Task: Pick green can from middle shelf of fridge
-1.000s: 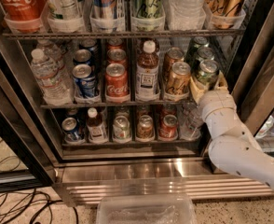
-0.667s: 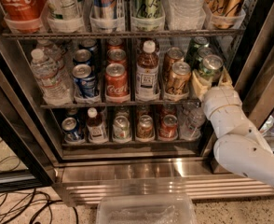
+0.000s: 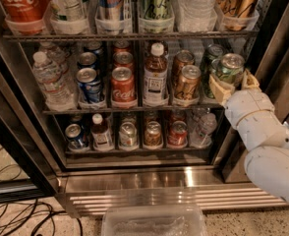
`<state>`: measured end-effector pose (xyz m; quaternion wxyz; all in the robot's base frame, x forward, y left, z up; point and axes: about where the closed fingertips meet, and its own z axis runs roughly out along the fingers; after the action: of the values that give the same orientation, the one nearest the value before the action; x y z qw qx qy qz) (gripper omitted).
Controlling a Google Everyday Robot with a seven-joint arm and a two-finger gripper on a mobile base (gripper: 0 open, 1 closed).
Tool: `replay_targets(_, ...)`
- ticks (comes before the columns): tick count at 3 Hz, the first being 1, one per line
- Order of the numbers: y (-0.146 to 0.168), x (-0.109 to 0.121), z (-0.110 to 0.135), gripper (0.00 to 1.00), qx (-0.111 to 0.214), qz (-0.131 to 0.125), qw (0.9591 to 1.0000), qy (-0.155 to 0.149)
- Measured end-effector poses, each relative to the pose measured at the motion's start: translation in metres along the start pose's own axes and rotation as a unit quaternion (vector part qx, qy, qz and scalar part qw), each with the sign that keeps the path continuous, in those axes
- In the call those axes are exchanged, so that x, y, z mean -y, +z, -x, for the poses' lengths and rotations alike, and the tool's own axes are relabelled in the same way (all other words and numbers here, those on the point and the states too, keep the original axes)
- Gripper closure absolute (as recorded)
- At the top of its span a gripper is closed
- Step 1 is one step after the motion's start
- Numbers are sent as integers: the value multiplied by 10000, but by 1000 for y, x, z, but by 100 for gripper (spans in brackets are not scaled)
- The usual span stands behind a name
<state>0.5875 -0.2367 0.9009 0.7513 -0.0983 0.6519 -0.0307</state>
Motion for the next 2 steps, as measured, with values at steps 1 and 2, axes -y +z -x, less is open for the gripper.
replay_targets(1, -32, 3, 4, 100, -509, 229, 9984, -120)
replay_targets(2, -50, -19, -9, 100, -1148, 682, 9909, -154)
